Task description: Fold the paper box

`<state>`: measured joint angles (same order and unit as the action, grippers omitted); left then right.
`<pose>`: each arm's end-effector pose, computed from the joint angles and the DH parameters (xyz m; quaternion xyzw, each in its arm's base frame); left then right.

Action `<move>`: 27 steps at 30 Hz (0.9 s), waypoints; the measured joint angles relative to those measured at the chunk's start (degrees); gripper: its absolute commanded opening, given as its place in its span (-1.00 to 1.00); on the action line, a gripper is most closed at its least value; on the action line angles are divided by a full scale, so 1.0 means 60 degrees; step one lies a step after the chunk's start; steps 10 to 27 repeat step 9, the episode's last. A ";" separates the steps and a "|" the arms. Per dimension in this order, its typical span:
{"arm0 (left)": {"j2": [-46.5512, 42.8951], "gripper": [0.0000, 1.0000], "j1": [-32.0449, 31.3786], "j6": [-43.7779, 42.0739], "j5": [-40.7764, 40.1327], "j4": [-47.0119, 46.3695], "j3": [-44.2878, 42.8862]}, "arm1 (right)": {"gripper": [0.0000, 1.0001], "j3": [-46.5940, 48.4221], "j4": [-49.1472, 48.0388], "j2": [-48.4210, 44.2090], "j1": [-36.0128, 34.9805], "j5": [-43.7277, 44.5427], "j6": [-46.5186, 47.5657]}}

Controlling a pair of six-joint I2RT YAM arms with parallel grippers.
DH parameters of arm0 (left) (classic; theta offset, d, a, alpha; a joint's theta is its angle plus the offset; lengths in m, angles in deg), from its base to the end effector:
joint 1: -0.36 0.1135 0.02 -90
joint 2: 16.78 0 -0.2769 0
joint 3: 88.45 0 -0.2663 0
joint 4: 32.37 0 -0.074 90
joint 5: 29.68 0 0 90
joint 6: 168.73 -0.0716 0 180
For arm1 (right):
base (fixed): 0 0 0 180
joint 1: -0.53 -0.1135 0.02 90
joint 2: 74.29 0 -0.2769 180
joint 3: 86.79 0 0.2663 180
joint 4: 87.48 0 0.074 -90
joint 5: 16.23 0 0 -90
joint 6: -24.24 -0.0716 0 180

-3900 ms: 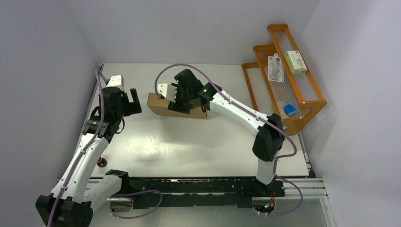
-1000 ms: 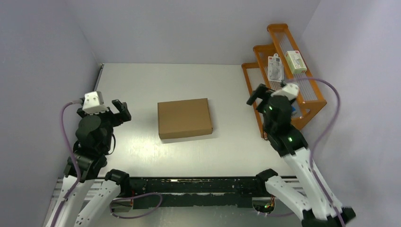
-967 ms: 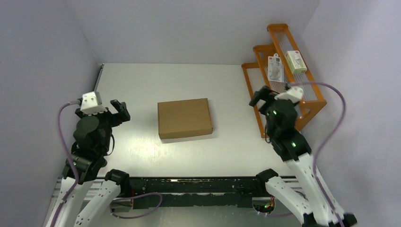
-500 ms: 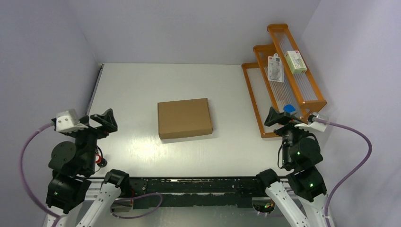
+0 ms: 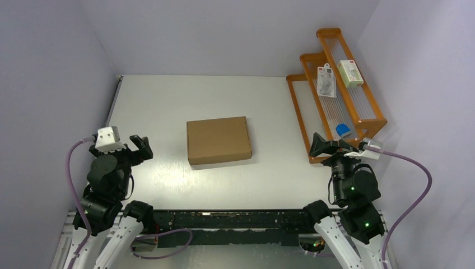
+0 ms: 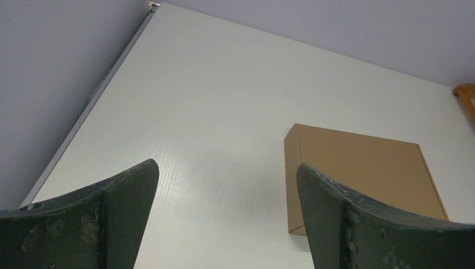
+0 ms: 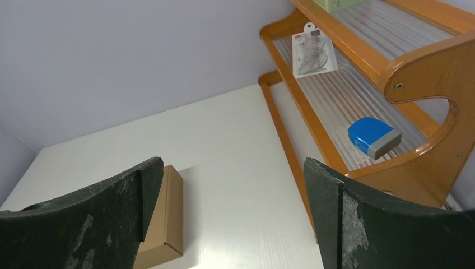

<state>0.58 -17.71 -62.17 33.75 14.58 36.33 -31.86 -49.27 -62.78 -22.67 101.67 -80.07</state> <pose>0.1072 -0.0013 0.3377 -0.1393 0.7425 -0.0210 0.6549 0.0856 0.0002 0.3643 0.1268 0.6662 0.0765 0.7309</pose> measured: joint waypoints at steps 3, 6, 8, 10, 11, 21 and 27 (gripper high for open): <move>0.0000 0.95 0.0000 -0.0004 0.0044 -0.0011 0.0000 | 1.00 0.0000 -0.0033 -0.0047 0.0000 -0.0069 0.0033; 0.0000 0.95 0.0000 -0.0011 0.0098 -0.0029 0.0000 | 1.00 0.0000 -0.0051 -0.0047 0.0000 -0.0113 0.0044; 0.0000 0.95 0.0000 -0.0011 0.0157 -0.0036 0.0000 | 1.00 0.0000 -0.0051 -0.0047 0.0000 -0.0160 0.0047; 0.0000 0.95 0.0000 -0.0015 0.0182 -0.0036 0.0000 | 1.00 0.0004 -0.0051 -0.0047 0.0000 -0.0193 0.0047; 0.0000 0.95 0.0000 -0.0015 0.0182 -0.0036 0.0000 | 1.00 0.0004 -0.0051 -0.0047 0.0000 -0.0193 0.0047; 0.0000 0.95 0.0000 -0.0015 0.0182 -0.0036 0.0000 | 1.00 0.0004 -0.0051 -0.0047 0.0000 -0.0193 0.0047; 0.0000 0.95 0.0000 -0.0015 0.0182 -0.0036 0.0000 | 1.00 0.0004 -0.0051 -0.0047 0.0000 -0.0193 0.0047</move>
